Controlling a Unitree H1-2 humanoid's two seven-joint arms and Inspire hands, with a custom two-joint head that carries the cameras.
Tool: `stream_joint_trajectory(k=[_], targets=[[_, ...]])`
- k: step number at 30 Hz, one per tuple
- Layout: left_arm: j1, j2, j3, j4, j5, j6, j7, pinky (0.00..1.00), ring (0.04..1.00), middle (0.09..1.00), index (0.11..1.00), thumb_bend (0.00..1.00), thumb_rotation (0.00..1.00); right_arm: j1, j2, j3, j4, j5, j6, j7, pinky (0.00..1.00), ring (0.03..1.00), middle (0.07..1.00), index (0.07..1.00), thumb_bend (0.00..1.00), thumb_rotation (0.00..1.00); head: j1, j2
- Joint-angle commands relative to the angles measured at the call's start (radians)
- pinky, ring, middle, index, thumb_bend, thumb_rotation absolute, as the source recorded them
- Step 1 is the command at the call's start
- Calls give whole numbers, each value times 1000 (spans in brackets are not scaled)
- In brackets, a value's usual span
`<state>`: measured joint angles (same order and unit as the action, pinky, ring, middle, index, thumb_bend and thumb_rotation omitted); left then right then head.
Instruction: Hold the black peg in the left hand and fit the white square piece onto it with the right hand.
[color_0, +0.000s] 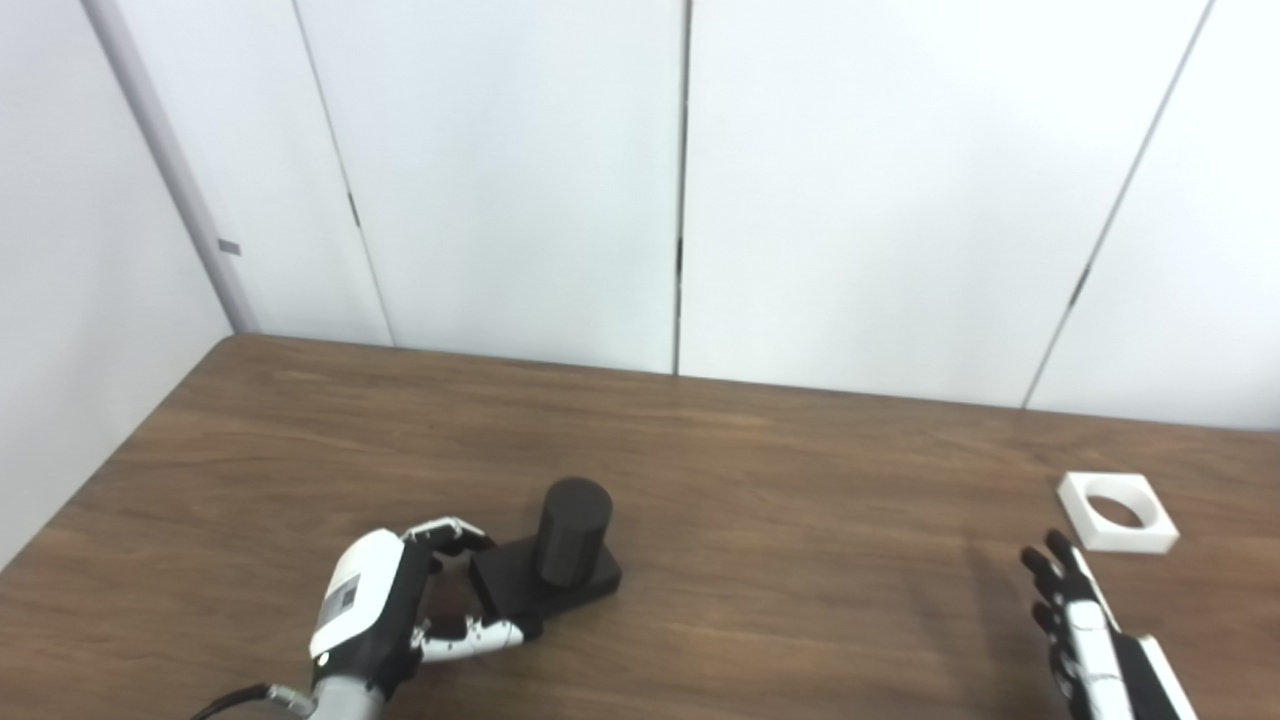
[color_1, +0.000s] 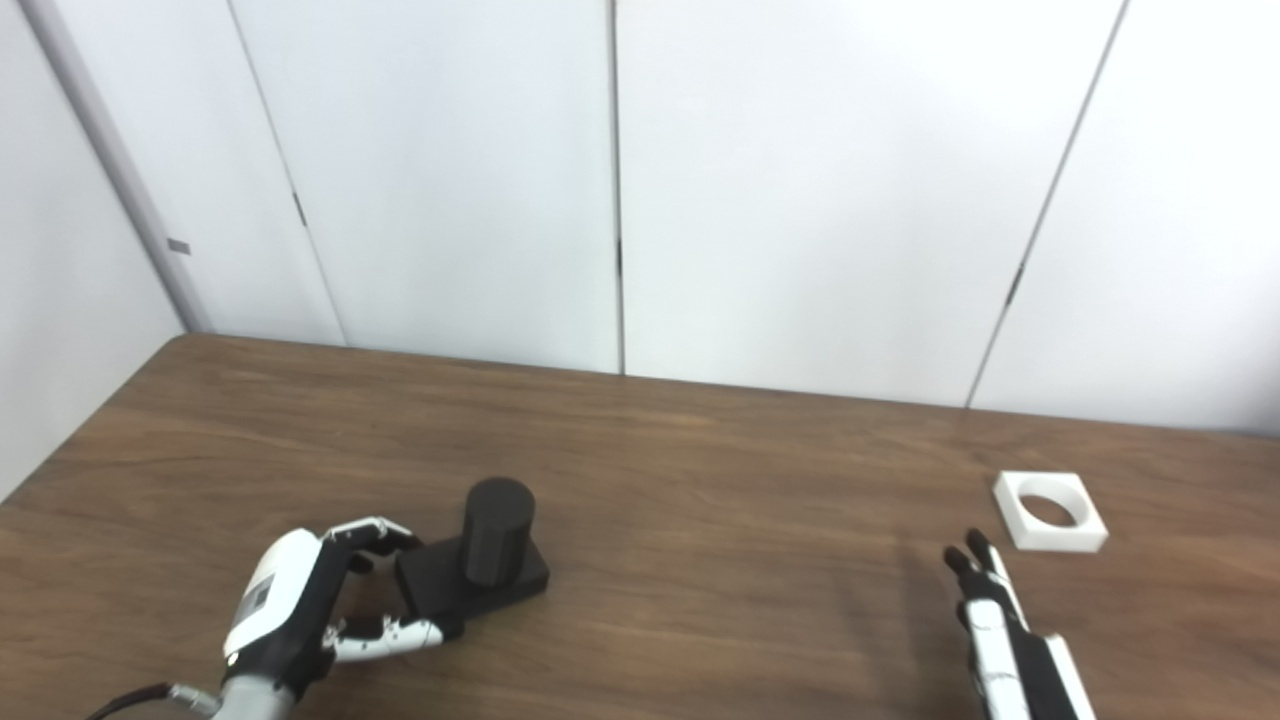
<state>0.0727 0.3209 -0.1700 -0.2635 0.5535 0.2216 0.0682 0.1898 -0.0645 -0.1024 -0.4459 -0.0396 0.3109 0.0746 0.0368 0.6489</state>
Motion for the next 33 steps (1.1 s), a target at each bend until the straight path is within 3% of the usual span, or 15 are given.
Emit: stream_joint_trajectory(k=[1, 14, 18, 21, 25, 33], targets=[[26, 2, -44, -31, -40, -47, -74, 664, 744, 707, 486, 517, 43, 84, 1, 14, -43, -9, -8, -9, 1000, 1000, 948, 1000, 427, 1000, -7, 4], [110, -12, -245, -58, 19, -52, -188, 728, 824, 763, 487, 517, 43, 80, 2, 17, -55, -4, 26, -8, 1000, 984, 928, 1000, 470, 1000, -70, 53], [112, 4, -296, -18, 31, -123, -174, 762, 840, 761, 487, 517, 43, 77, 9, 15, -61, -7, 38, -13, 1000, 976, 924, 1000, 471, 1000, -95, 74], [110, 13, -307, -7, 55, -144, -171, 790, 845, 764, 487, 518, 44, 76, 6, 17, -66, -5, 45, -10, 1000, 982, 925, 1000, 472, 1000, -108, 90], [112, 14, -303, -7, 150, -127, -162, 911, 851, 770, 486, 518, 45, 71, 10, 19, -74, -12, 60, -15, 1000, 977, 917, 997, 495, 1000, -133, 110], [105, 23, -281, -3, 262, -134, -171, 889, 843, 770, 487, 519, 46, 65, 18, 26, -88, -15, 80, -20, 1000, 973, 914, 990, 515, 1000, -160, 127]])
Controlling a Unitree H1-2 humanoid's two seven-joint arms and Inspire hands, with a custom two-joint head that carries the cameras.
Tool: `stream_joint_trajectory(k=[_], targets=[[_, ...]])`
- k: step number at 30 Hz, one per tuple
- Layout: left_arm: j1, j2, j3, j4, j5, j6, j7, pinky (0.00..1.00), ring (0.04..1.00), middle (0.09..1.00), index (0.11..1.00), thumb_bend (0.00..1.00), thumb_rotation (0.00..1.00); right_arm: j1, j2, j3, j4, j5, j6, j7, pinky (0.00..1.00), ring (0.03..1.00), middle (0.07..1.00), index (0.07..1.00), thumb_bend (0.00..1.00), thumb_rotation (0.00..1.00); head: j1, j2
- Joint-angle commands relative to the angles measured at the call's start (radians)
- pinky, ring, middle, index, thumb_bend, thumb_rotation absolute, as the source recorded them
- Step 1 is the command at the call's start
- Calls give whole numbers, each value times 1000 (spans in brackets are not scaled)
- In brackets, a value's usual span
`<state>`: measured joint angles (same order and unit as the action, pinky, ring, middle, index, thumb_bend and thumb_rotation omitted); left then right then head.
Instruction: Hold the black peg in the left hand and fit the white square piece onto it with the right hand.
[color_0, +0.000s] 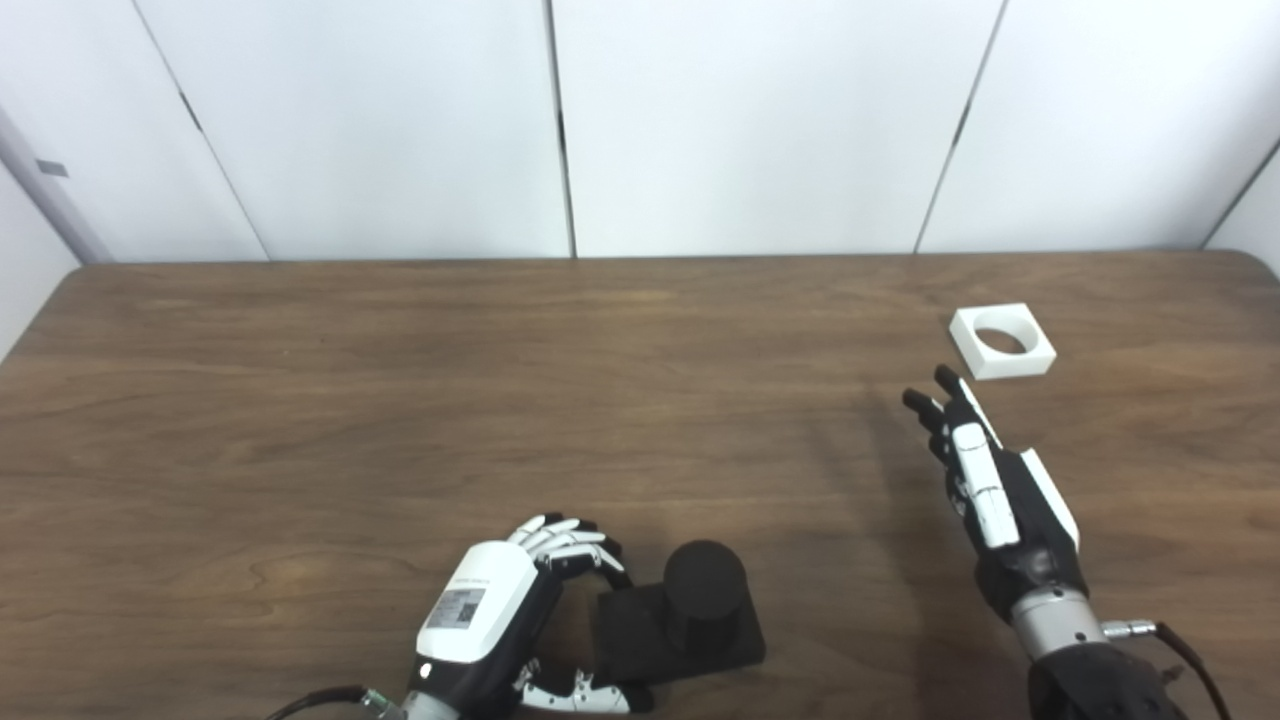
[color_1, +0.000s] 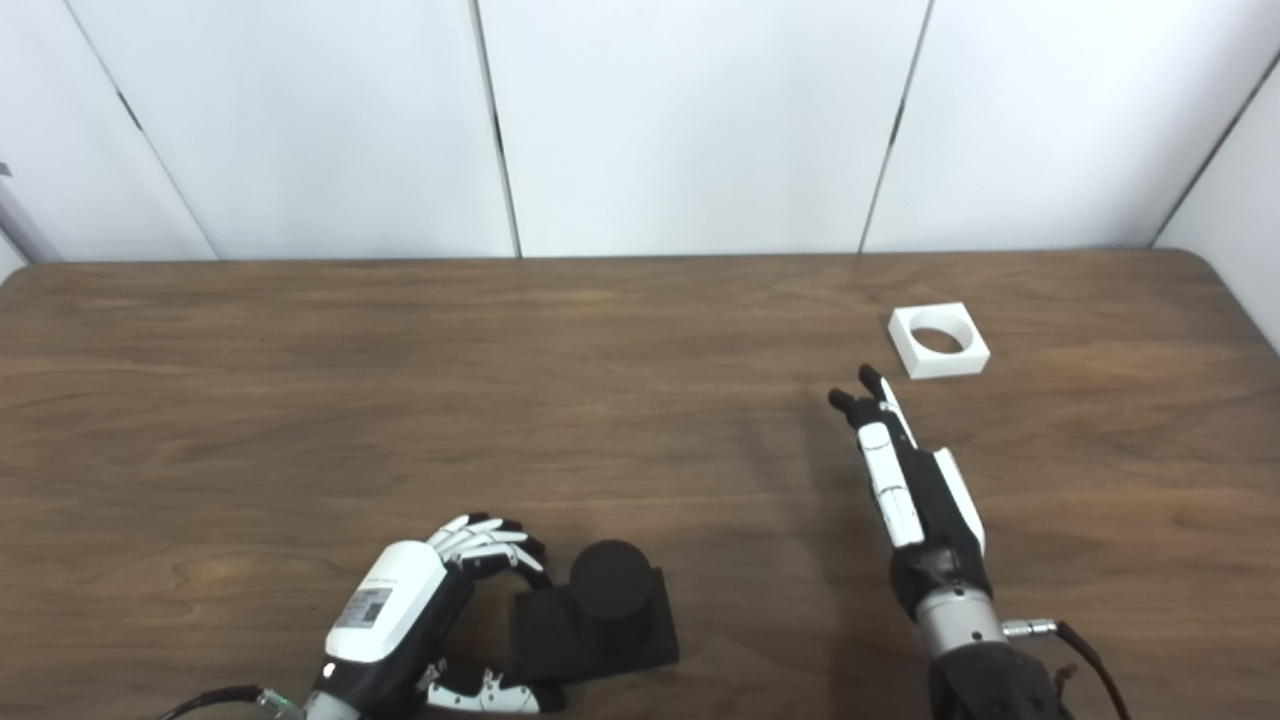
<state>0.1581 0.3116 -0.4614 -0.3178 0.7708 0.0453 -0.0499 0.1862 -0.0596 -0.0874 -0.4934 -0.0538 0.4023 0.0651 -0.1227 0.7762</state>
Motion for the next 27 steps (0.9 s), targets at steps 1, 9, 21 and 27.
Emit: stream_joint_trajectory(k=[1, 9, 21, 27], targets=[[19, 33, 13, 52, 54, 39, -51, 886, 841, 768, 487, 519, 46, 67, 12, 12, -42, -3, -9, -10, 1000, 976, 916, 991, 518, 1000, -2, 2], [15, 30, 30, 60, 115, 27, -47, 870, 835, 759, 486, 520, 46, 61, 9, 18, -44, -7, -3, -21, 1000, 974, 910, 985, 517, 1000, -20, 6], [9, 38, 64, 96, 120, -29, -24, 829, 811, 744, 486, 520, 46, -76, -281, 65, -116, -416, 62, 135, 906, 935, 916, 920, 709, 235, -121, -19], [3, 33, 89, 103, 95, -37, -33, 813, 805, 739, 486, 520, 46, -198, -428, 60, -59, -521, 66, 282, 912, 986, 934, 900, 810, 70, -163, -16]])
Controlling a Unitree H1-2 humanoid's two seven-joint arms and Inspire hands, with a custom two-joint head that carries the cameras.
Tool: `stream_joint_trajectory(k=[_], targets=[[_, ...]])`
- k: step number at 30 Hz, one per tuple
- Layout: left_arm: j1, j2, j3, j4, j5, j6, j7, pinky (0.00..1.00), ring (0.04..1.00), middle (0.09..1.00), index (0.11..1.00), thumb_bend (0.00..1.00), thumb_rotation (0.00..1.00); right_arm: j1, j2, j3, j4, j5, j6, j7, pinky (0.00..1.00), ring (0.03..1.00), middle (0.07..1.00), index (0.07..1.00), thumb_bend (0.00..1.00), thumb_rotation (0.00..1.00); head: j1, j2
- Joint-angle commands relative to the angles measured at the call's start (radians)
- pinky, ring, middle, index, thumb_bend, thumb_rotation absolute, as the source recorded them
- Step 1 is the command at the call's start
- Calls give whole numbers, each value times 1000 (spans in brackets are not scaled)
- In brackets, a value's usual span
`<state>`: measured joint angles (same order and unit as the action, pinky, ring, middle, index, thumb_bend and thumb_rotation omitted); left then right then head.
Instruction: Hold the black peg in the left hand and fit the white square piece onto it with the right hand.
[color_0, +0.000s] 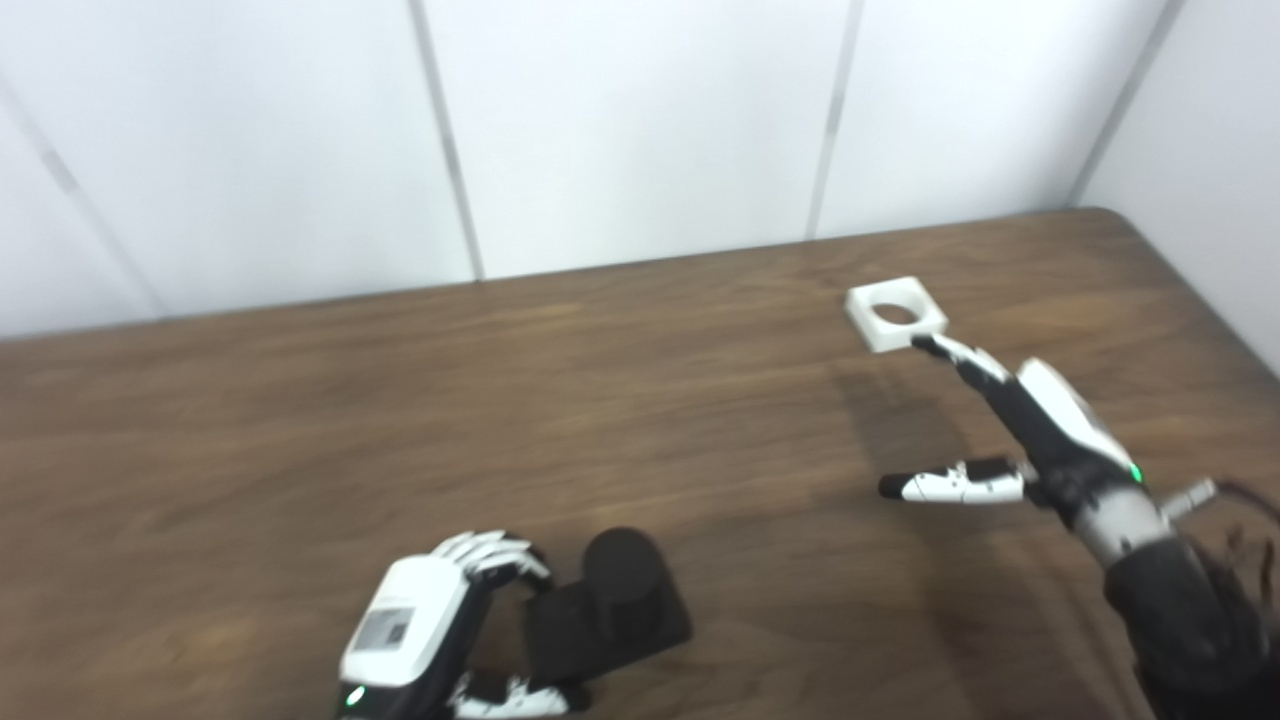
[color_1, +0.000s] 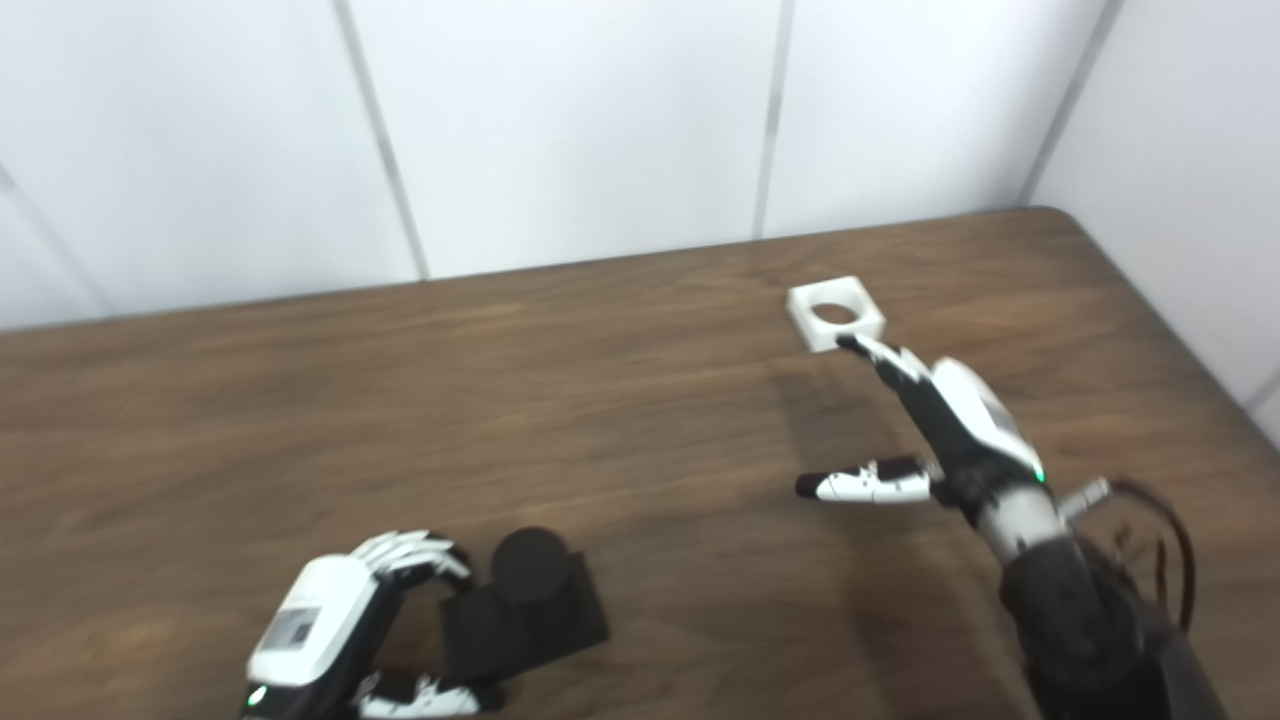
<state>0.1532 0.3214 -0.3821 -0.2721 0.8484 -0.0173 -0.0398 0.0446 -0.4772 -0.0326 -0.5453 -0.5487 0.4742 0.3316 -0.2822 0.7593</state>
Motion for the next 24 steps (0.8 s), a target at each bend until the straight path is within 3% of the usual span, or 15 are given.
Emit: stream_joint_trajectory(k=[1, 10, 17, 24], targets=[[8, 24, 13, 59, 11, 24, -43, 809, 804, 738, 486, 520, 46, -77, -27, 12, 7, -55, -5, 33, 912, 990, 935, 897, 817, 62, -17, -1], [12, 31, 38, 51, -2, 6, -57, 785, 802, 737, 486, 519, 45, -253, -167, 114, 169, -232, -11, 175, 1000, 1000, 966, 905, 812, 135, -86, -3], [21, 29, 57, 34, -23, 6, -80, 762, 800, 738, 487, 519, 44, -383, -211, 189, 355, -284, -58, 179, 1000, 1000, 966, 896, 825, 149, -102, -3], [28, 34, 61, 21, -31, 1, -85, 745, 796, 735, 487, 519, 44, -474, -218, 234, 502, -305, -100, 153, 1000, 1000, 958, 893, 835, 168, -122, -6]])
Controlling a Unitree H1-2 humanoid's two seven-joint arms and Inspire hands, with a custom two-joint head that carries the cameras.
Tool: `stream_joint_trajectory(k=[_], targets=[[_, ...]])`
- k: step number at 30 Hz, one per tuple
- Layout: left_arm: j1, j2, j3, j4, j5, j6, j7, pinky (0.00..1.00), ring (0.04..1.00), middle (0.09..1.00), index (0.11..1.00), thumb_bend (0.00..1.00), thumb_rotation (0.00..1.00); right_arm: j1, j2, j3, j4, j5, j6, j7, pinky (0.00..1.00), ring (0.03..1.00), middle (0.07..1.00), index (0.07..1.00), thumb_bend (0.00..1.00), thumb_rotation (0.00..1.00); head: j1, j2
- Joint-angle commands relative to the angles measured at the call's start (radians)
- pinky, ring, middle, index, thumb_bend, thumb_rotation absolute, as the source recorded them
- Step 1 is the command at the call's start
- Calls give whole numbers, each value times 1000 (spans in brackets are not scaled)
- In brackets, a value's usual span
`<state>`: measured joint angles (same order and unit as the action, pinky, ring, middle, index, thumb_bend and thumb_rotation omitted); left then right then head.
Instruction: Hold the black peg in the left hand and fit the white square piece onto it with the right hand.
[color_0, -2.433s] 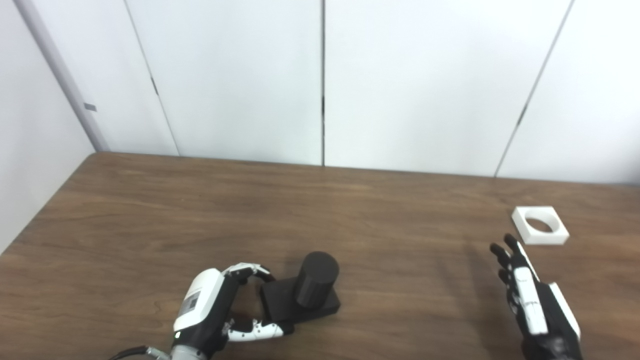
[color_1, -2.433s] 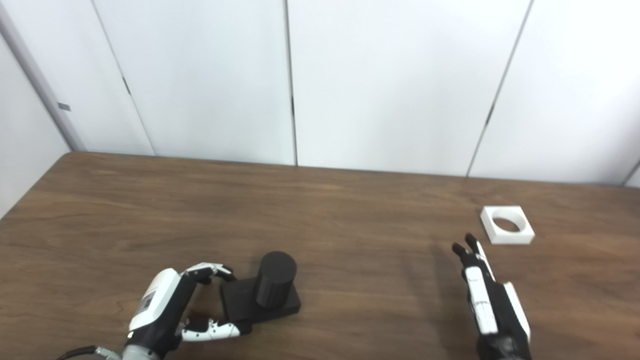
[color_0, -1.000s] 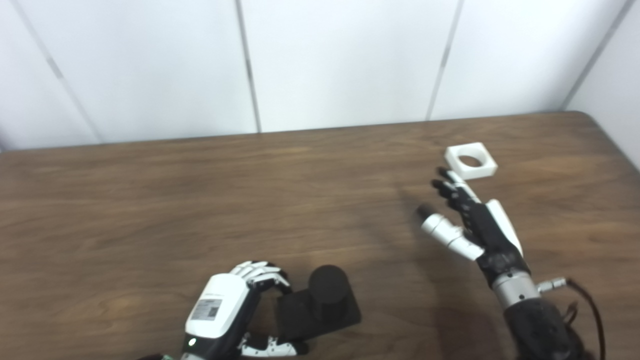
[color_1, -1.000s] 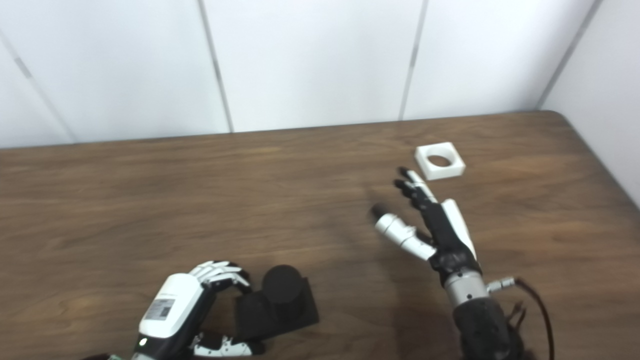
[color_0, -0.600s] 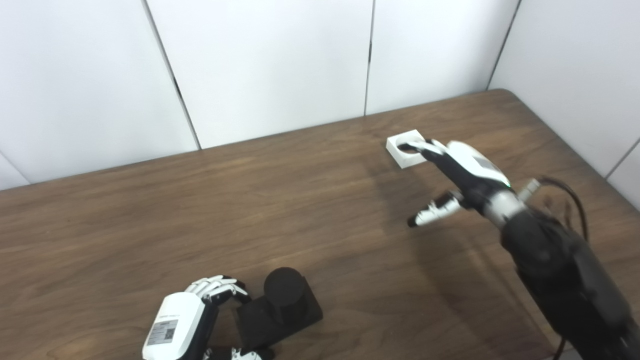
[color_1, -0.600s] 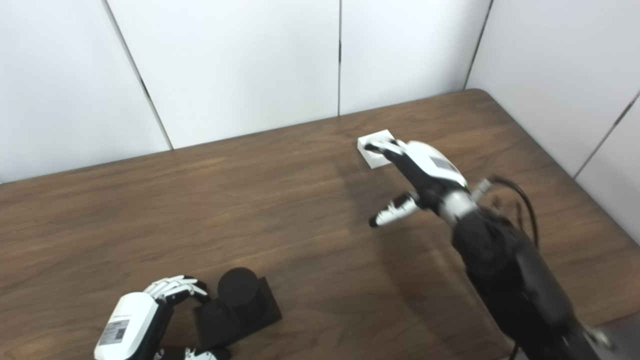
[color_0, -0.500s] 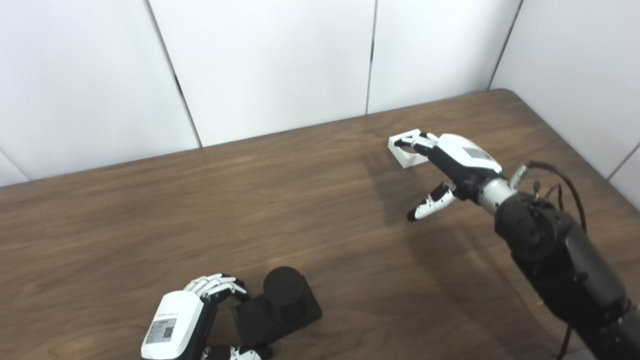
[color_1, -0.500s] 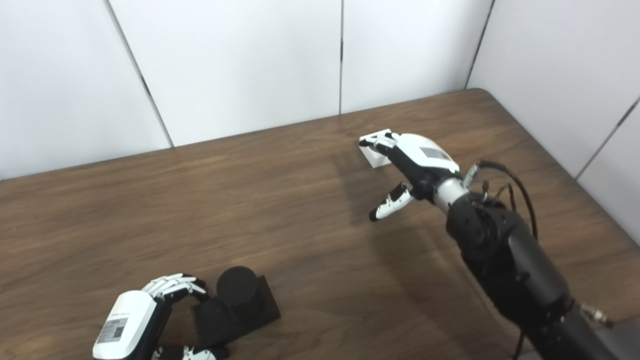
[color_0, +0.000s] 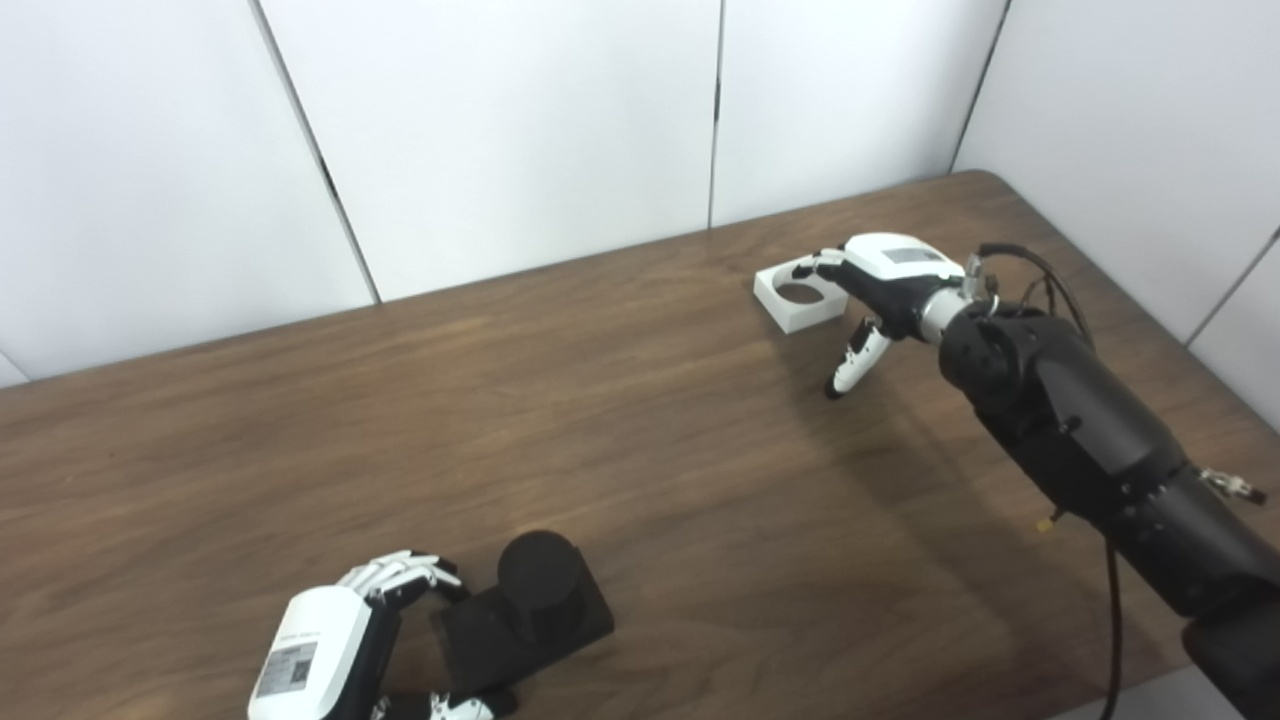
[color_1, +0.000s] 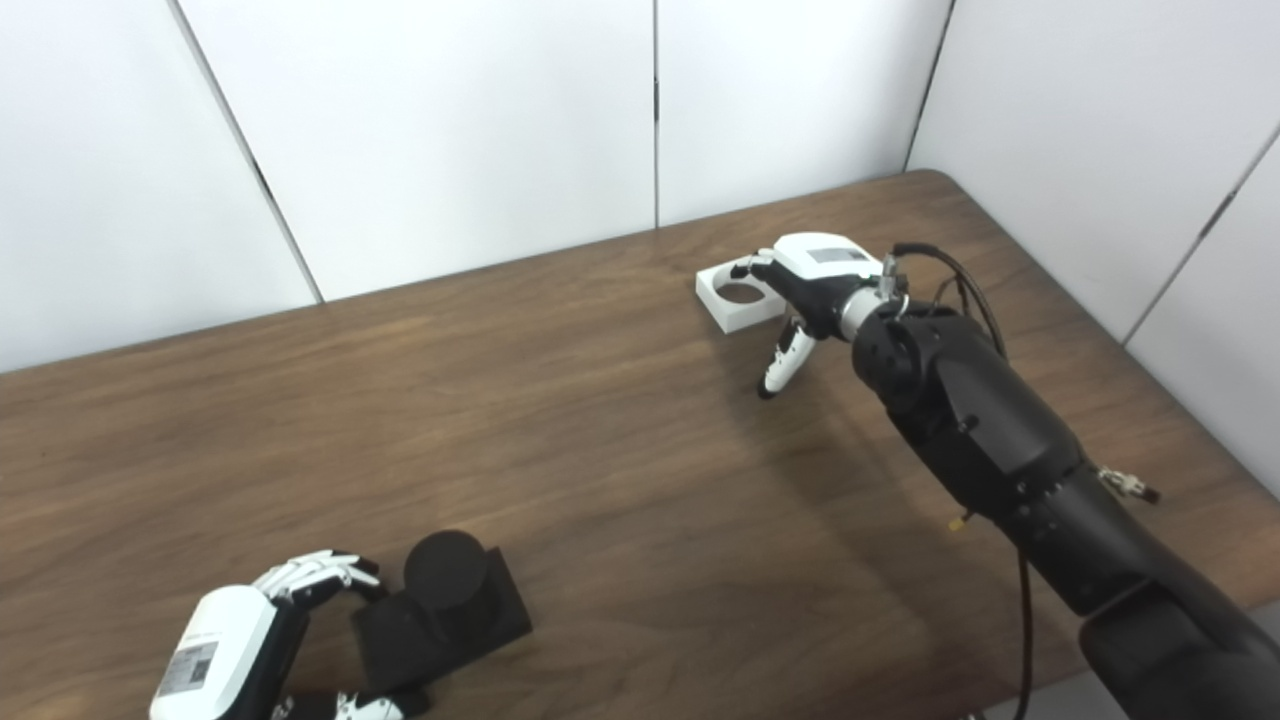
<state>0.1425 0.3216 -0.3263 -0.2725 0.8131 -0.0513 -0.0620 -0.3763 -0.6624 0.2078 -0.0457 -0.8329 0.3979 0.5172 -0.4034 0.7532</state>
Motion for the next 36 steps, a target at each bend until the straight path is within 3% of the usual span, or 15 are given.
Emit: stream_joint_trajectory(k=[1, 16, 36], targets=[[40, 34, 5, 18, 4, 36, -64, 744, 796, 735, 486, 519, 44, -63, -33, -3, 20, -22, -28, -38, 1000, 1000, 958, 894, 836, 170, -2, 0], [53, 38, -7, 10, 15, 3, -60, 741, 789, 731, 486, 519, 44, -185, -17, 21, 209, -17, -75, -118, 985, 1000, 964, 906, 846, 180, 2, -1], [67, 23, -19, -45, 19, 19, -96, 751, 792, 734, 486, 519, 43, -267, -13, 119, 320, -35, -80, -112, 926, 983, 940, 858, 846, 179, 13, 5]])
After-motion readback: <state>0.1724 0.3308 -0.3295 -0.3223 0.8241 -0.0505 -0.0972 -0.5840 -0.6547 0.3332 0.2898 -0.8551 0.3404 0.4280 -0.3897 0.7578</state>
